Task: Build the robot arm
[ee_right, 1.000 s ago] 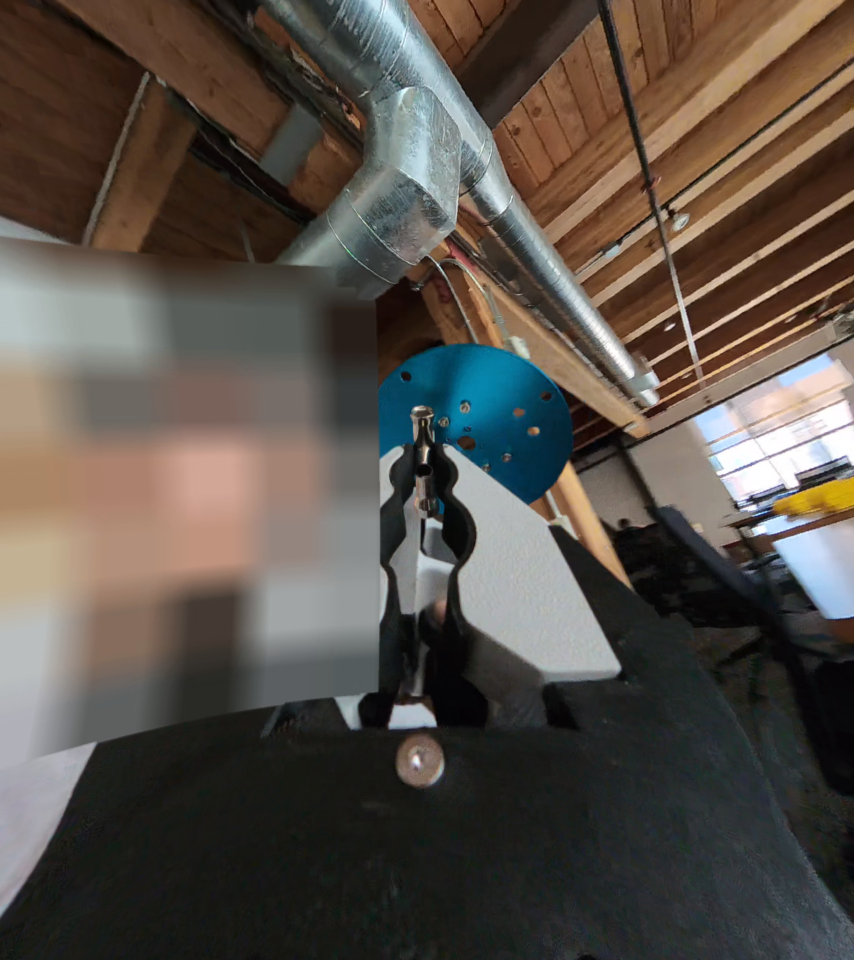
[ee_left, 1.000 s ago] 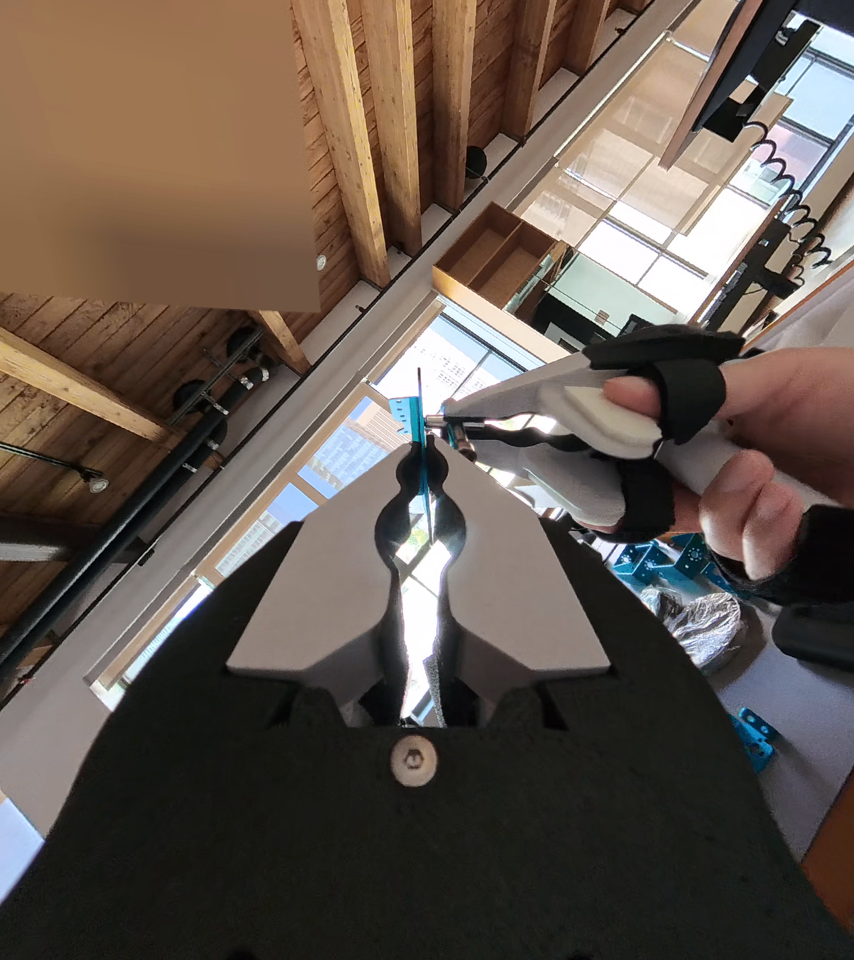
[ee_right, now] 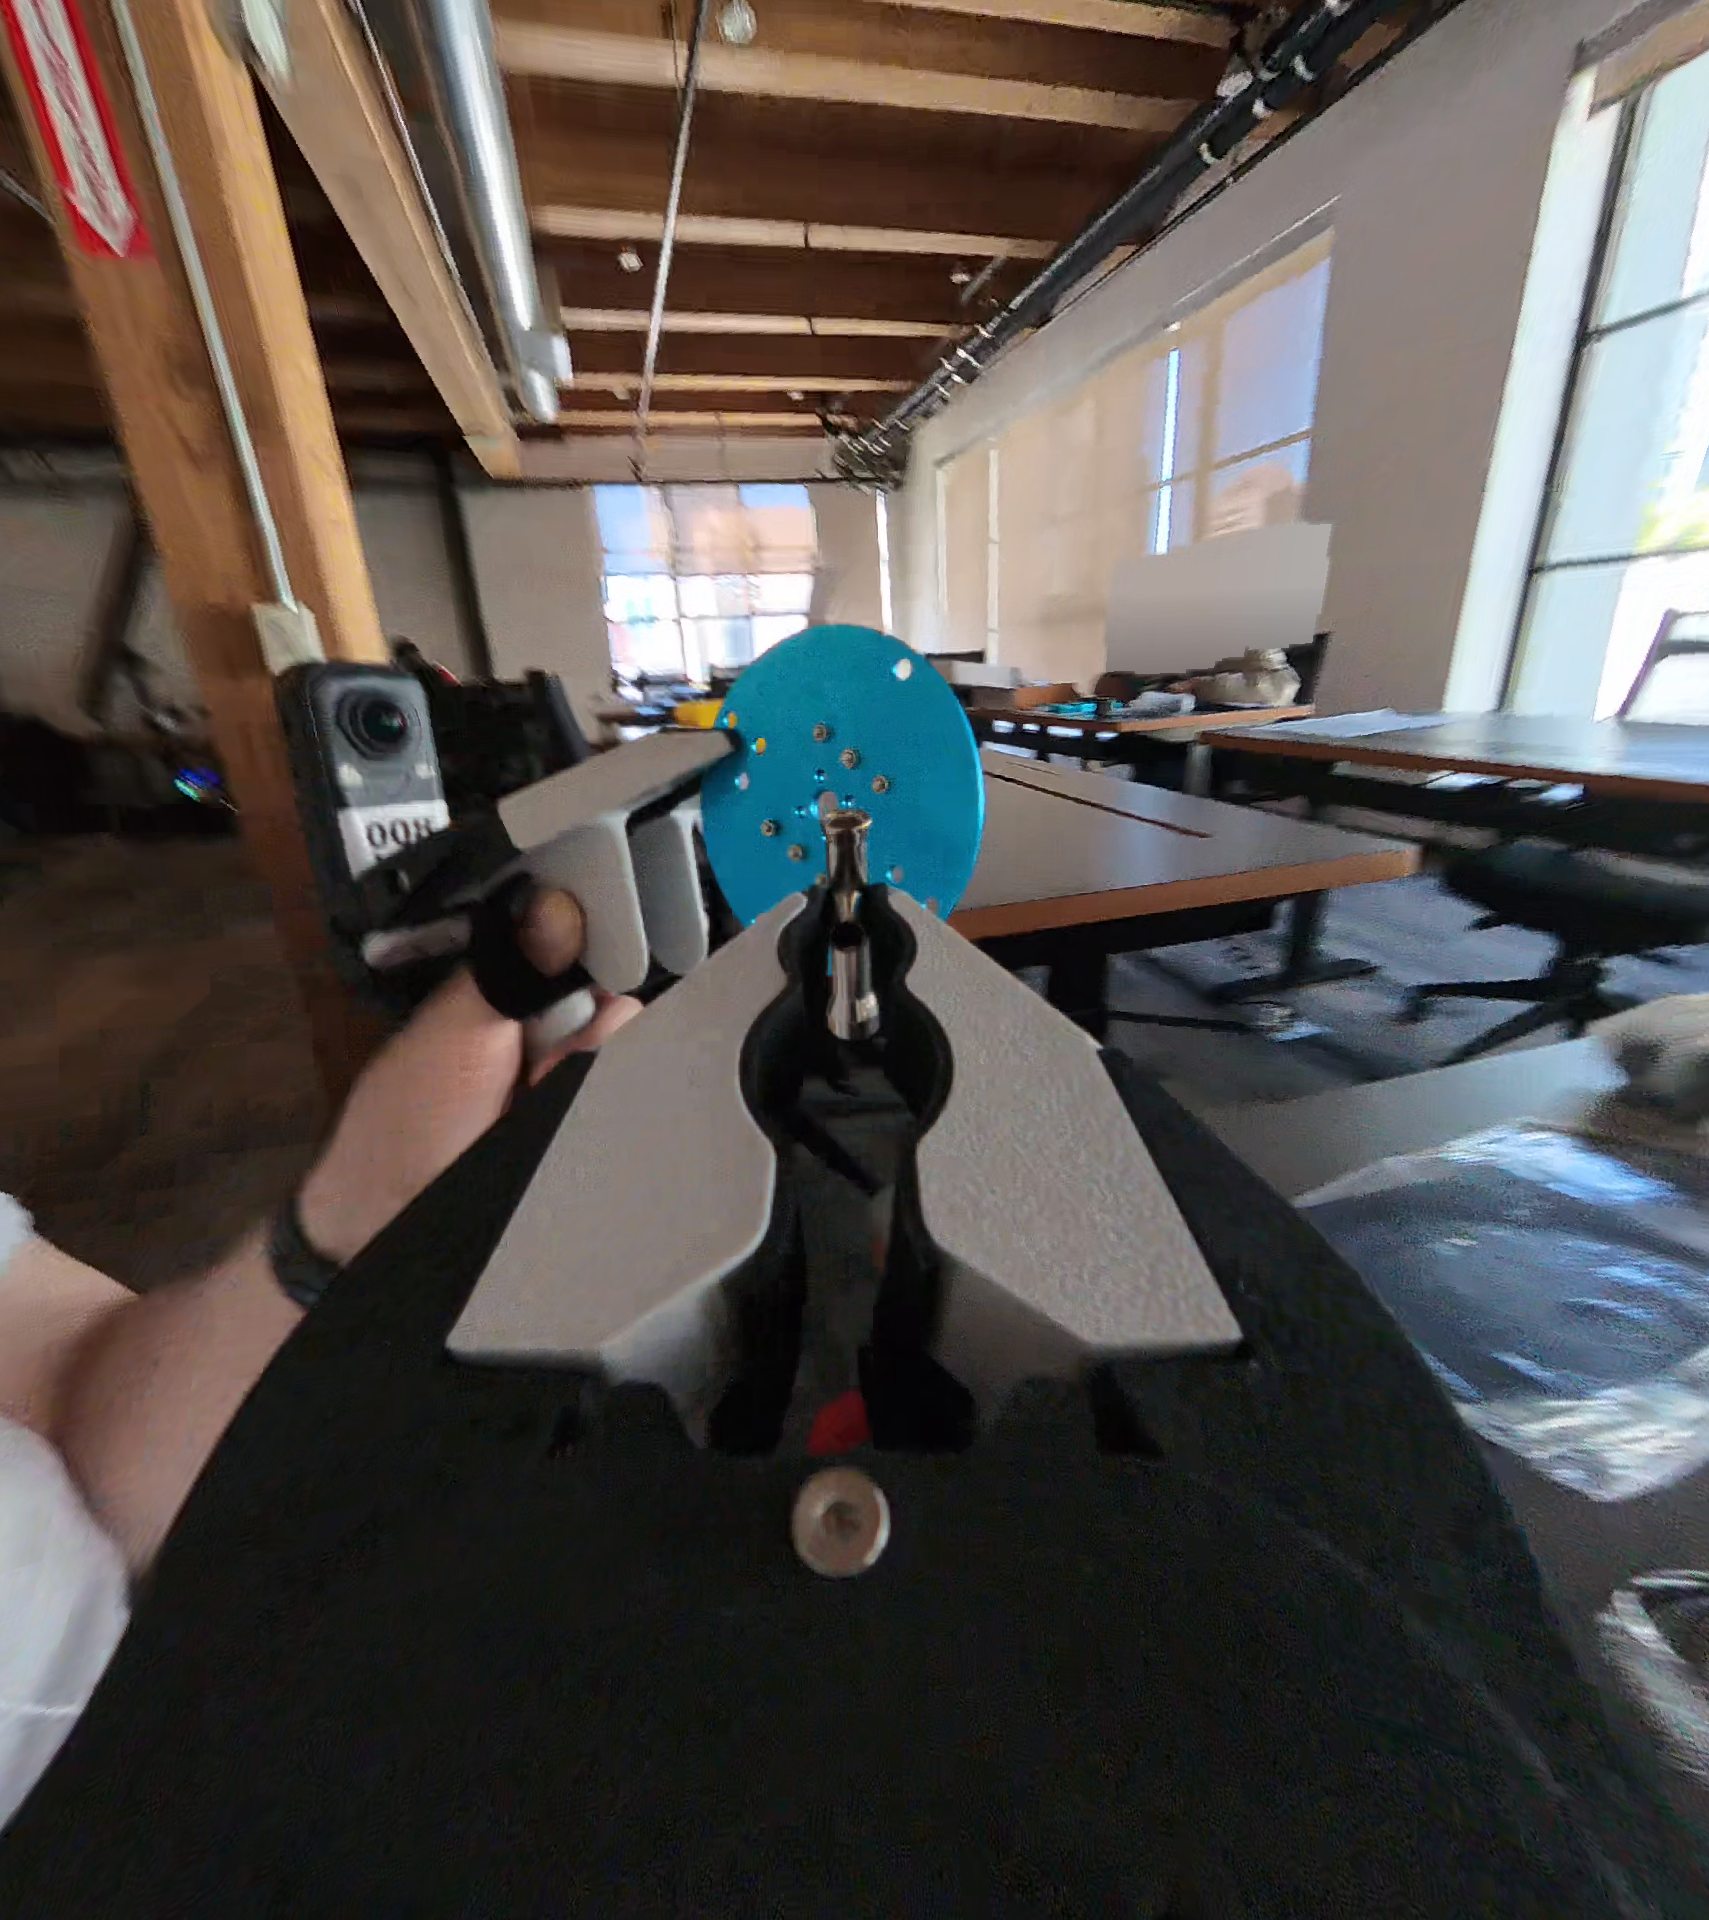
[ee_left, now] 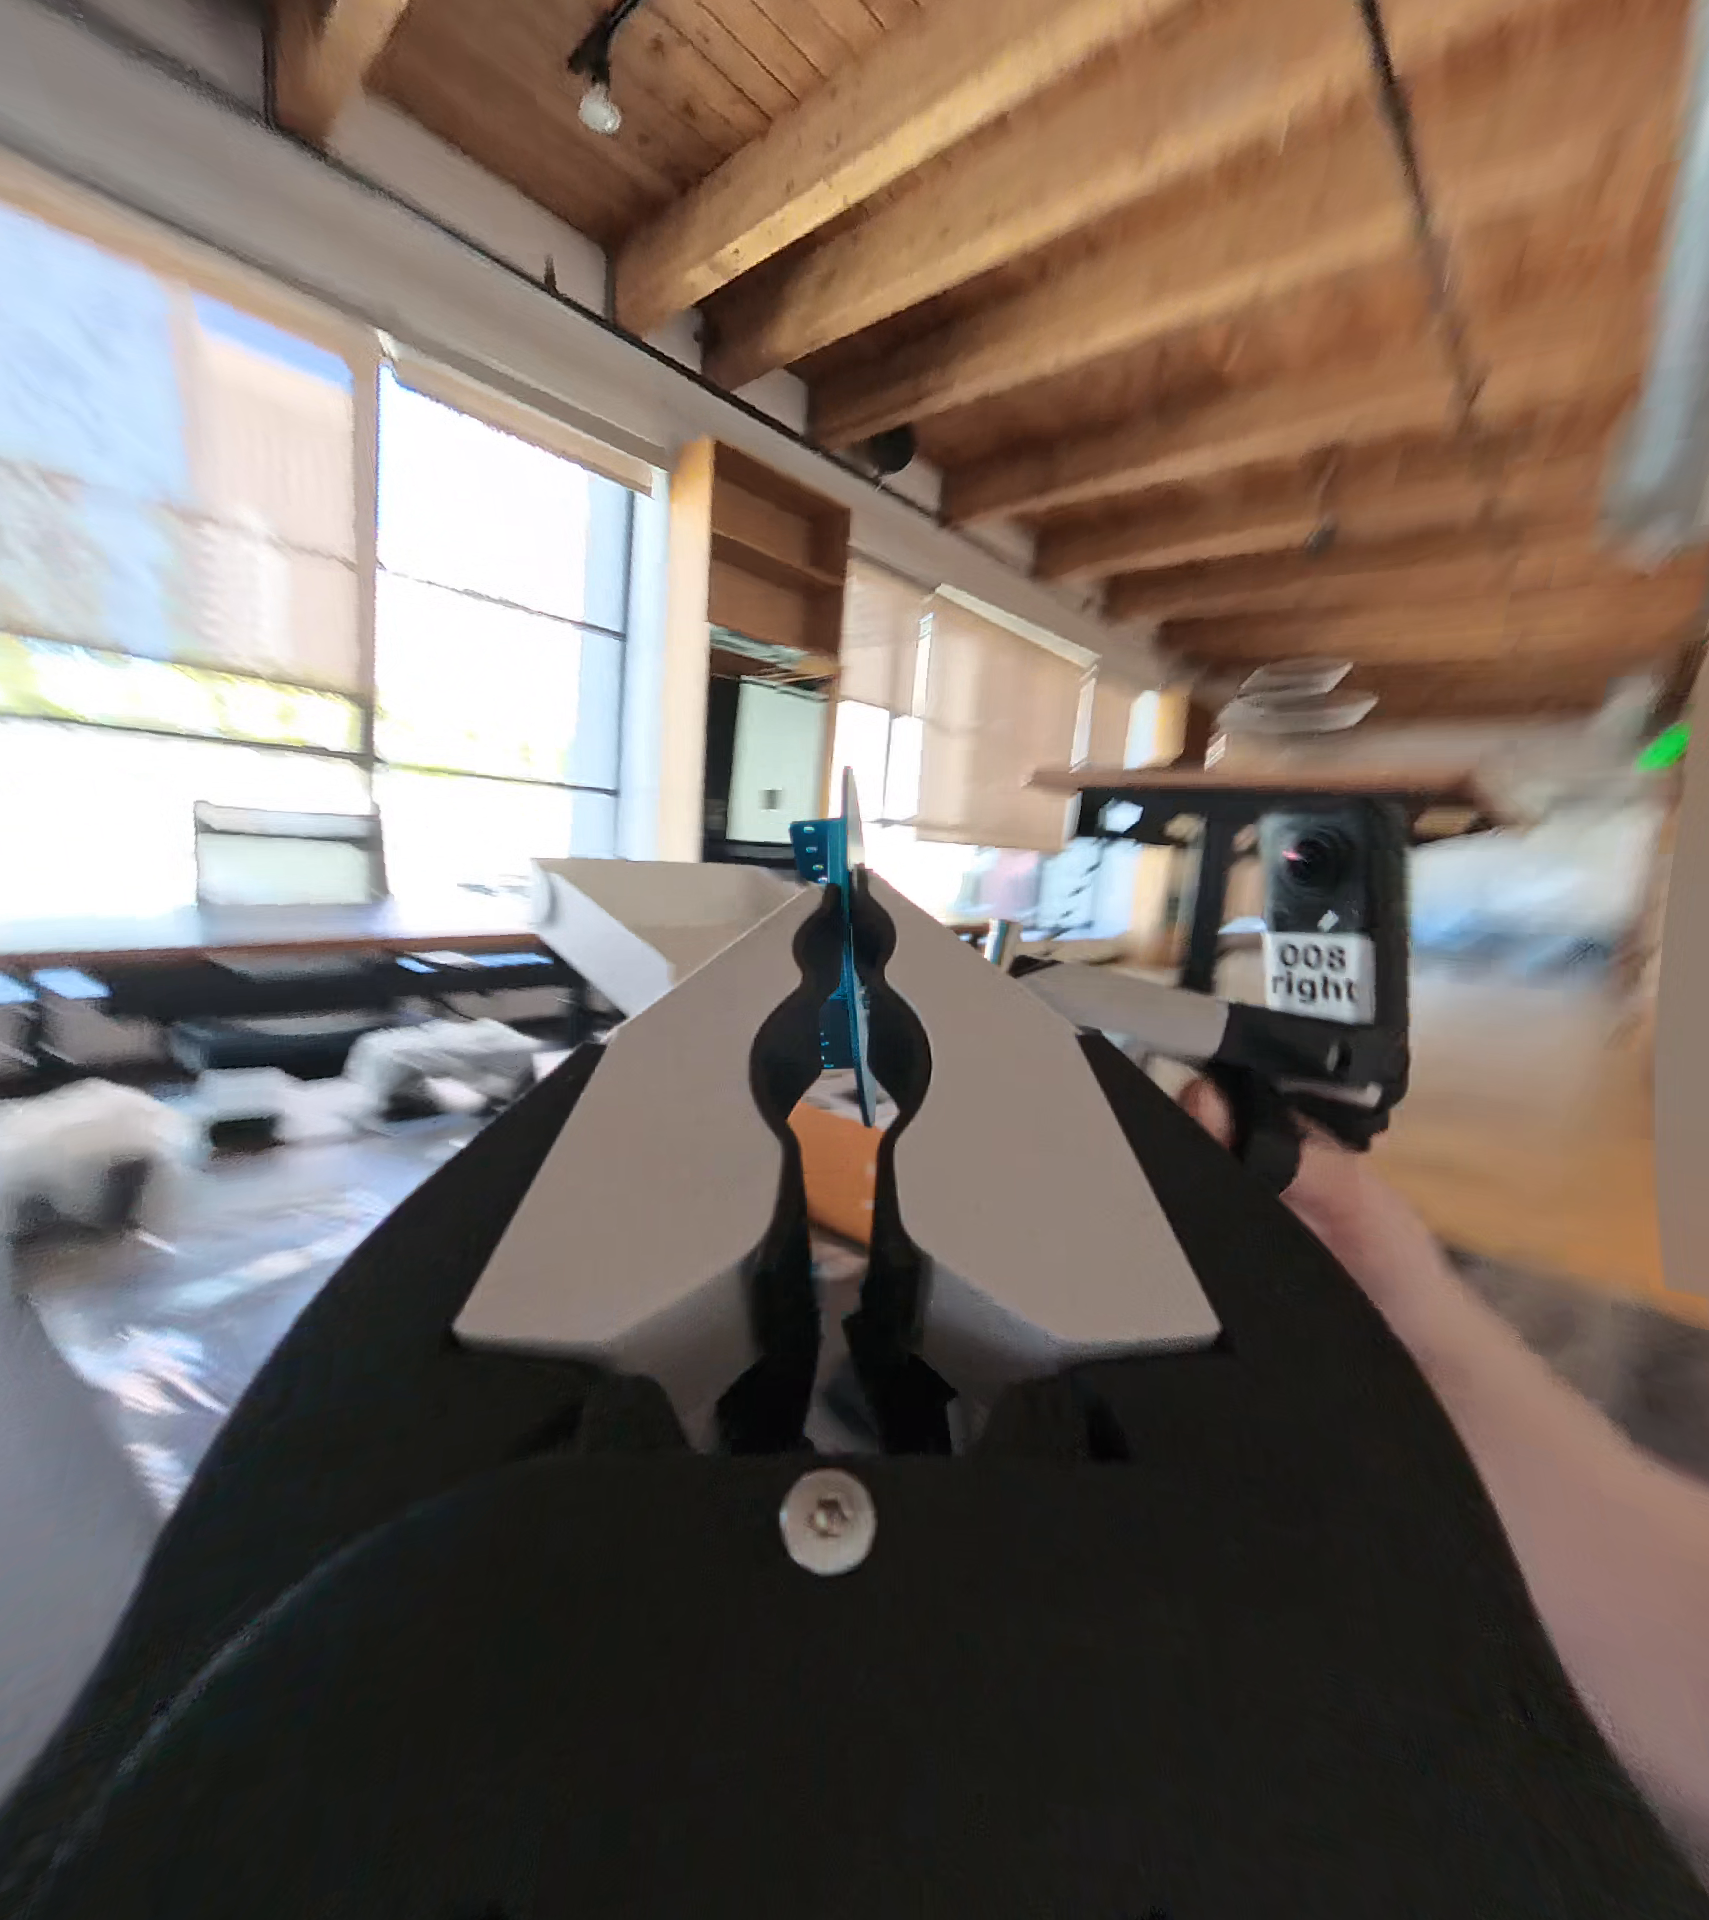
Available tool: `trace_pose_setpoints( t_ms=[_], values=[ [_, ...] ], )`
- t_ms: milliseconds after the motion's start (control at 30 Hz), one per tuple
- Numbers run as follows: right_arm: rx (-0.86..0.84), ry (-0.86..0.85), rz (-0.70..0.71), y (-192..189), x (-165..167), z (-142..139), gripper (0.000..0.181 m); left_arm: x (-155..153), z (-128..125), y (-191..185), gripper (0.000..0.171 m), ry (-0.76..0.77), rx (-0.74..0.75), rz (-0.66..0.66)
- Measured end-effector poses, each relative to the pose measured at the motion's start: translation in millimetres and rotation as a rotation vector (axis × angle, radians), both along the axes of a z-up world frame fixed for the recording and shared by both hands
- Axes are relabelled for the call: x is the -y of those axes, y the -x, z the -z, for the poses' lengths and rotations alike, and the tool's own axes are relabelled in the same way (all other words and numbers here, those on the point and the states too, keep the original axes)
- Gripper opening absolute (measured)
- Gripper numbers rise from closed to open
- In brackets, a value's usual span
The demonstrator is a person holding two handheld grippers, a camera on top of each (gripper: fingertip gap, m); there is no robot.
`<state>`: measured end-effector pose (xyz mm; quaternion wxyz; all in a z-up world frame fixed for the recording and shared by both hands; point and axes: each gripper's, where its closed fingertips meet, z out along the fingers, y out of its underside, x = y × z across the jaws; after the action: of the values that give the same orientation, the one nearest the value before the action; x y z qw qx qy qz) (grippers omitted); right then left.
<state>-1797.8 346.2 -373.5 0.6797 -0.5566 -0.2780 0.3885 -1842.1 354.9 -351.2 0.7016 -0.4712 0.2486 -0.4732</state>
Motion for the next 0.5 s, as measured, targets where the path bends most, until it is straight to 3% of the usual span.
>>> trace_pose_setpoints(
  t_ms=[100, 200, 267, 367, 500],
  values=[
    [0.119, -0.089, 0.074, 4.0, -0.2, 0.9, 0.005, -11.8, 6.8, 15.2, 0.0, 0.071, 0.042, 0.024],
    [0.095, -0.062, -0.02, 10.8, 4.5, 3.6, 0.005, -15.2, 12.5, 32.8, 0.0, 0.069, 0.032, -0.021],
    [-0.034, -0.002, -0.157, 10.0, 10.6, -2.2, 0.005, -15.1, 16.5, 48.9, 0.0, 0.066, 0.027, -0.058],
    [-0.35, 0.178, -0.479, -3.1, 19.6, -17.4, 0.005, -12.1, 20.5, 77.7, 0.0, 0.087, 0.066, -0.071],
    [-0.547, 0.301, -0.643, -16.0, 10.6, -17.6, 0.005, -5.1, 21.3, 115.8, 0.0, 0.112, 0.124, -0.095]
  ],
)
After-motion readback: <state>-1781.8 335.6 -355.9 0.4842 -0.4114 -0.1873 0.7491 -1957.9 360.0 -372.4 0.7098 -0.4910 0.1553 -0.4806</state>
